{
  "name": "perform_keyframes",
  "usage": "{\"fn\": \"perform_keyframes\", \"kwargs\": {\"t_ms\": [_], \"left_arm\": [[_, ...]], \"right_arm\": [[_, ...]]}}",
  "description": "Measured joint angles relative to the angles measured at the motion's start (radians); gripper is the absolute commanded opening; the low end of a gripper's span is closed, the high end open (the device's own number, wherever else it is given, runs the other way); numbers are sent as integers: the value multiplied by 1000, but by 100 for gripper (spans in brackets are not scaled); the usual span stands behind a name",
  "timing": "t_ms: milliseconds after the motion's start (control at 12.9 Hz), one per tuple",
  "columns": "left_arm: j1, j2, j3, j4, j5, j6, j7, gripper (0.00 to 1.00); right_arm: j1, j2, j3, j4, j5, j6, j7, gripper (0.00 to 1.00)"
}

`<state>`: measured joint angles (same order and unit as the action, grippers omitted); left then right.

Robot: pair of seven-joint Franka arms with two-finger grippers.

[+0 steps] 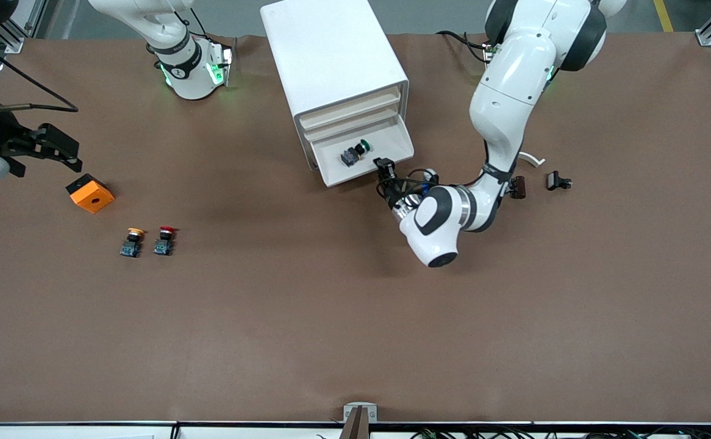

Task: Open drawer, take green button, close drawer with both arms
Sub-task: 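Pull the drawer out with the left gripper while the right gripper approaches, then grasp the green button with the right gripper while the left gripper withdraws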

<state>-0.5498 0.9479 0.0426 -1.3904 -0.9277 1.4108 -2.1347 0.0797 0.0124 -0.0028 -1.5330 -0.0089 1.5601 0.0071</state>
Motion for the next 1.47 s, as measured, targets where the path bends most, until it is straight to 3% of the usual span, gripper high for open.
{"fn": "perform_keyframes", "kwargs": {"t_ms": [78,155,621,853,1086,1474], "left_arm": [[13,0,1,6,0,2,3,57],[21,0,4,10,0,19,14,100],[92,-3,48,105,1,38,43,100],[130,-23,144,173,1,37,120,100],[138,-106,276,189,30,9,214,100],[117,-327,285,193,479,-39,395,100]], "right_arm": [[28,2,1,-1,3,-1,75,100],[64,4,3,-2,5,-1,170,100],[361,37,12,-6,7,-30,781,100],[474,89,12,-7,31,0,1009,100],[550,157,12,-8,89,72,1148,100],[663,286,11,-10,93,210,1401,100]]}}
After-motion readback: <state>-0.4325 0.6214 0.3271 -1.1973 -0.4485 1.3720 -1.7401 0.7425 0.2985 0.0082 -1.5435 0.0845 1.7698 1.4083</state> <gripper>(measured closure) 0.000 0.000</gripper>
